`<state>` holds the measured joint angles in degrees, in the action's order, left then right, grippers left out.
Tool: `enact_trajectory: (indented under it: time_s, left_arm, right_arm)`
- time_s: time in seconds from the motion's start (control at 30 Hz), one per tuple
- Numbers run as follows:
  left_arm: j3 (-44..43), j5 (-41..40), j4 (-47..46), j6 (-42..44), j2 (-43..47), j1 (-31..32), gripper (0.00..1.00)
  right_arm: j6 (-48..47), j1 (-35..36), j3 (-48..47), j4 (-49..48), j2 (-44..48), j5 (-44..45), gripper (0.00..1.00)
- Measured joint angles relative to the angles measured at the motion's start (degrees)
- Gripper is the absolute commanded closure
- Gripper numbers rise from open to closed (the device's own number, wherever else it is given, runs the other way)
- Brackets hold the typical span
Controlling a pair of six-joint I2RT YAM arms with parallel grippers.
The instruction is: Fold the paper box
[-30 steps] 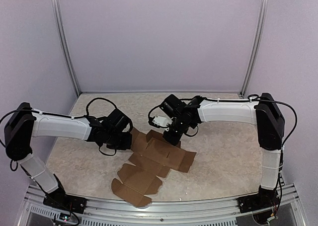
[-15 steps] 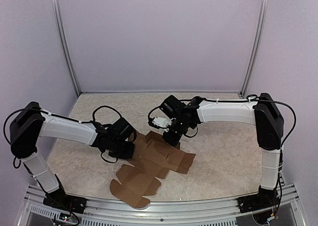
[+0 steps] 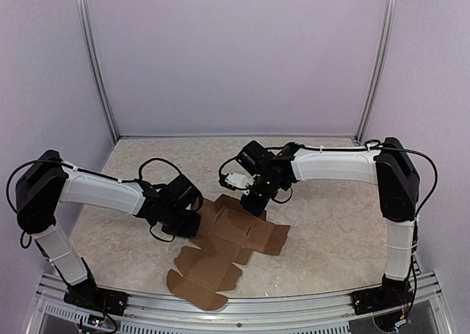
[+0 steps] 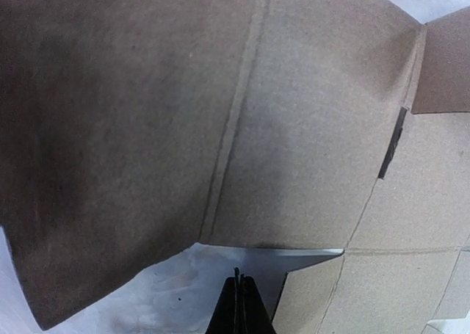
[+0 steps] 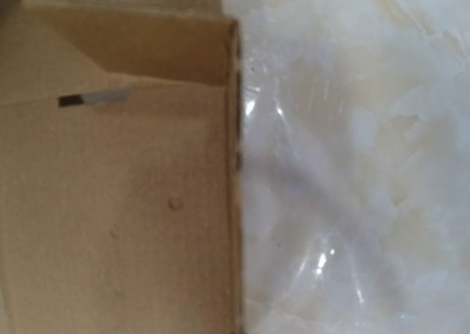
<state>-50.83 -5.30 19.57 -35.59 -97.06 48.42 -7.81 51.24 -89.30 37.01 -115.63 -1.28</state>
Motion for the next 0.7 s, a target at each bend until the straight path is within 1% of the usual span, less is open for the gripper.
enact_trajectory:
  time_s: [0.3, 0.7]
  left_arm:
    - [0.1, 4.1, -0.5, -0.4, 3.2, 1.6, 1.00]
    - [-0.2, 7.5, -2.8, -2.2, 2.6, 4.8, 1.00]
  right_arm:
    - [0.2, -0.1, 0.0, -0.5, 0.0, 0.0, 1.00]
    - [1.1, -0.1, 1.1, -1.7, 0.0, 0.0, 1.00]
